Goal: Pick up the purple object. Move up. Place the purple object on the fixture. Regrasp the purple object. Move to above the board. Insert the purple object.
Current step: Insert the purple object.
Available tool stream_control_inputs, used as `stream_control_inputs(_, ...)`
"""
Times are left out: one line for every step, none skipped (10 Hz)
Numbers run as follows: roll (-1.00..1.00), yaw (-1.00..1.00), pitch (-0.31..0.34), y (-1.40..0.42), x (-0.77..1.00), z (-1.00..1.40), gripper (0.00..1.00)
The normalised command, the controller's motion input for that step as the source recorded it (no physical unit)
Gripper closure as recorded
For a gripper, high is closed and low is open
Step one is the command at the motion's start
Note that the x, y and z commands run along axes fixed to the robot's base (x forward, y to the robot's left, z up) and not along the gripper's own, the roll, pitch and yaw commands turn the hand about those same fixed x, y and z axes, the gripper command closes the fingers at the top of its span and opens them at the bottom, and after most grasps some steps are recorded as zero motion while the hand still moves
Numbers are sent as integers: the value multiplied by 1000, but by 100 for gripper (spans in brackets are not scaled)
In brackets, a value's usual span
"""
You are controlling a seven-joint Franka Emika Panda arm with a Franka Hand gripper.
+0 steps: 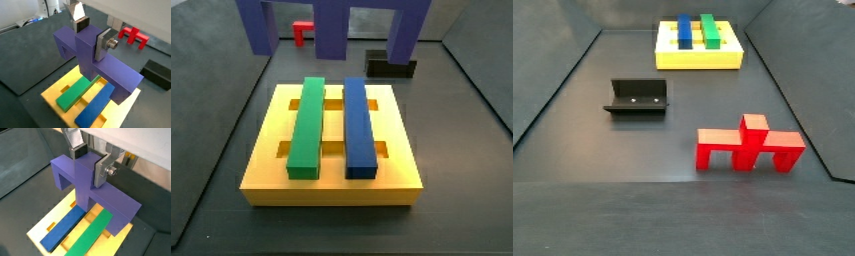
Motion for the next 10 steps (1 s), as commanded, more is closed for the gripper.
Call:
stream_control_inputs(-500, 0, 0, -111, -91, 0, 100)
stream_control_inputs(-500, 9, 19, 0, -66, -83, 100)
stream_control_inputs(-473, 0, 33, 163, -103, -237, 100)
stream_control_inputs(-417, 123, 76, 234, -46, -340, 100)
stream_control_inputs(-394, 151, 87, 260, -57, -377, 100)
stream_control_inputs(191, 0, -49, 0, -69, 0, 100)
stream_control_inputs(34, 0, 0, -23, 0, -51, 100)
stream_control_inputs(-37, 0, -271, 0, 0, -431, 100)
stream_control_inputs(-96, 0, -413, 89, 0, -380, 100)
stream_control_inputs(-100, 0, -413, 66, 0, -386, 100)
